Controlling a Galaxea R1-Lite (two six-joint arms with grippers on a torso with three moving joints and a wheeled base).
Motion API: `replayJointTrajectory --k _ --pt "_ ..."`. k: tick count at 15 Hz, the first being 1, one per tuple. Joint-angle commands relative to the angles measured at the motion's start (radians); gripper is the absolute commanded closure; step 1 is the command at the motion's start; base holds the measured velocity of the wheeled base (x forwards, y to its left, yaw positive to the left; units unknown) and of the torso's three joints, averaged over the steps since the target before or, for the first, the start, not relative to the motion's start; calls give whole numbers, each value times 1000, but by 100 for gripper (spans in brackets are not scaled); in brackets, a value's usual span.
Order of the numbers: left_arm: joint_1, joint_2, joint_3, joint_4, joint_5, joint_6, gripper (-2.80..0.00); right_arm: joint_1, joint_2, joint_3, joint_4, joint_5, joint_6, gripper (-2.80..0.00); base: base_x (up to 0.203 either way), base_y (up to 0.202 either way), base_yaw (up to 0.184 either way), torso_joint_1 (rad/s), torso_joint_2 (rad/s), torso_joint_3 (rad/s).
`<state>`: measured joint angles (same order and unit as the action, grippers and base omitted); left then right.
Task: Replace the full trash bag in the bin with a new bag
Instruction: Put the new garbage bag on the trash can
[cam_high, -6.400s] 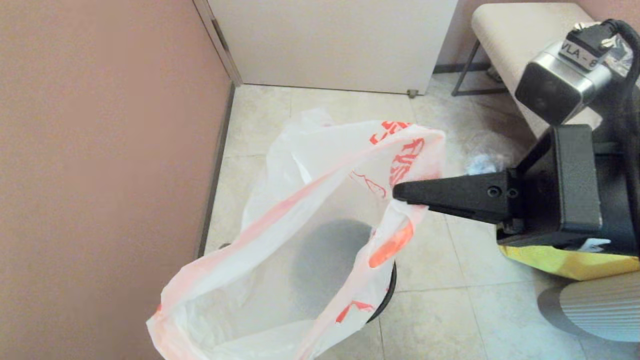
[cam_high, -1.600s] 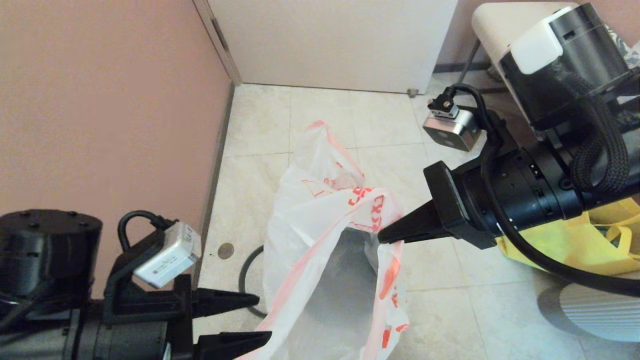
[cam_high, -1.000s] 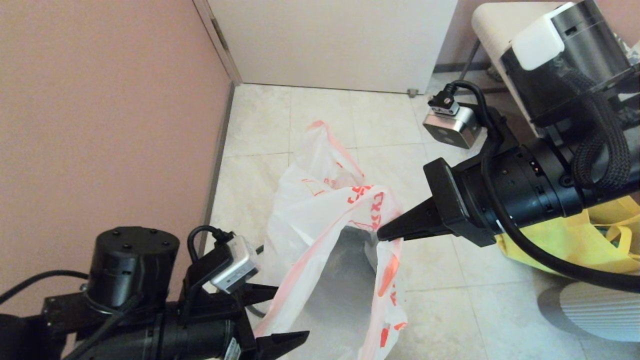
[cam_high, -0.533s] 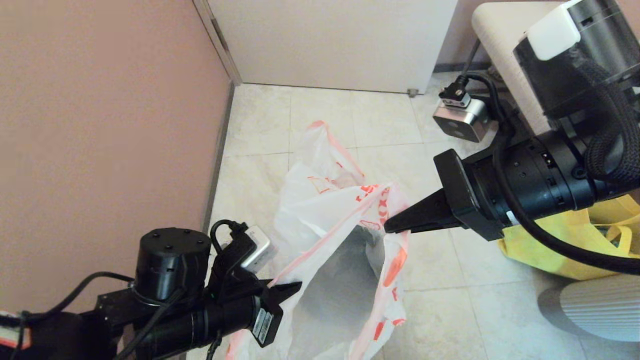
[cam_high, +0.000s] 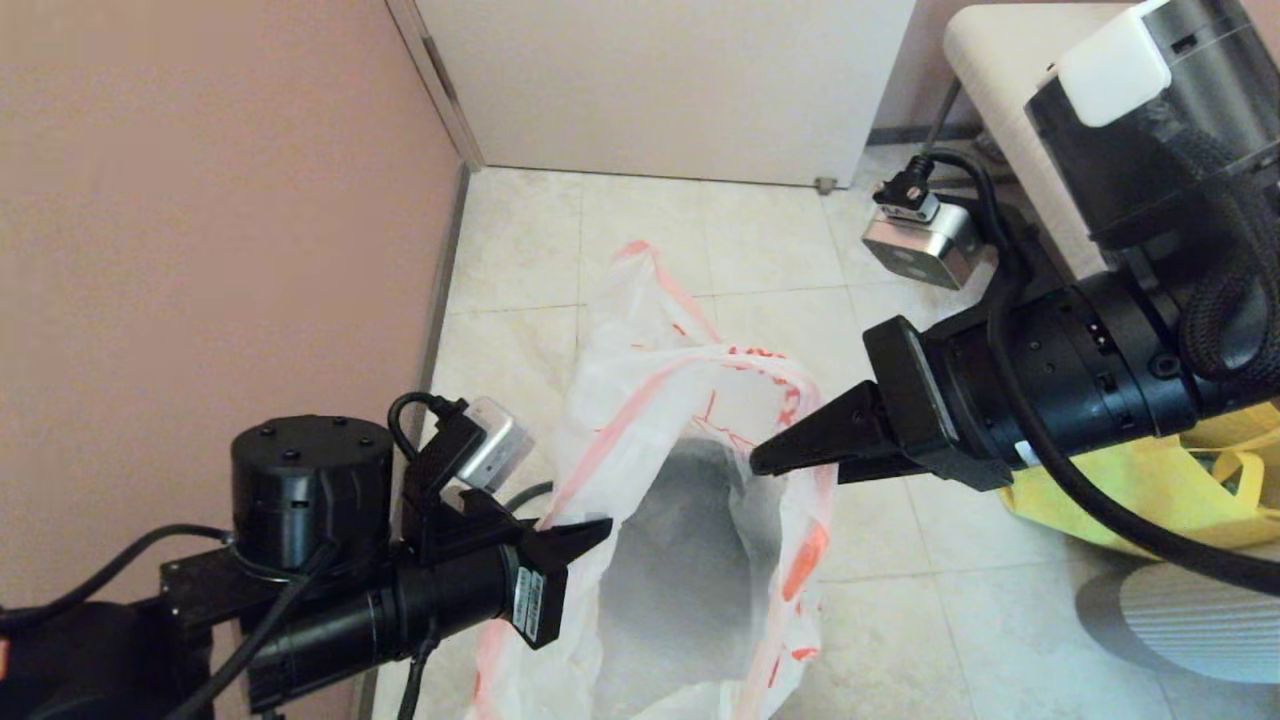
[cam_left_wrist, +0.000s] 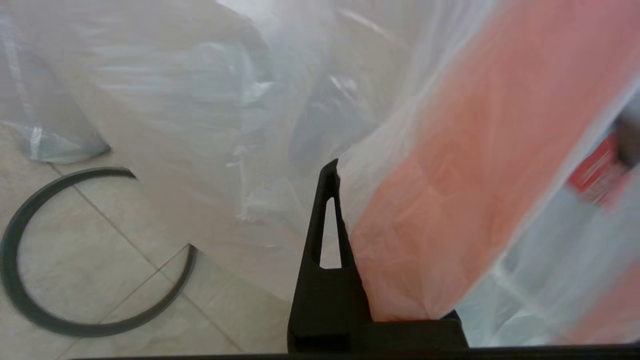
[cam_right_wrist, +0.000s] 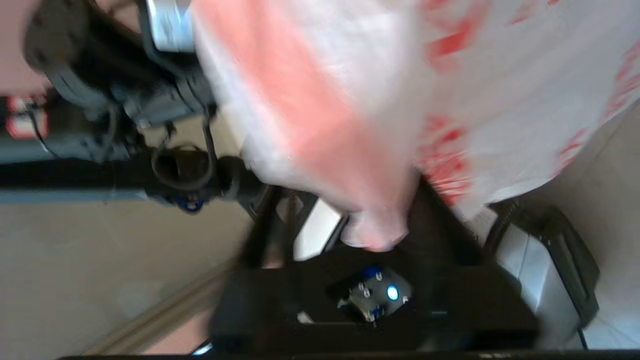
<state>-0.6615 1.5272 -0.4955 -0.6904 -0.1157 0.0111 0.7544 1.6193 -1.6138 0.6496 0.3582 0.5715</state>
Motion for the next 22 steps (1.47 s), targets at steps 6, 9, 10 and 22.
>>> replayJointTrajectory --k 6,9,10,22 --pt "52 -49 -65 6 -1 -91 0 -76 -179 96 228 -32 -130 -280 0 0 0 0 0 0" --pt "29 -91 -97 125 -2 -105 0 -239 -189 148 203 -76 -175 -280 0 0 0 0 0 0" --pt "28 -109 -116 169 -3 -125 0 -302 -191 161 147 -37 -178 0 0 0 0 0 0 0" --pt "7 -146 -81 348 -203 -186 0 -421 536 -363 -436 111 -95 0 0 0 0 0 0 0"
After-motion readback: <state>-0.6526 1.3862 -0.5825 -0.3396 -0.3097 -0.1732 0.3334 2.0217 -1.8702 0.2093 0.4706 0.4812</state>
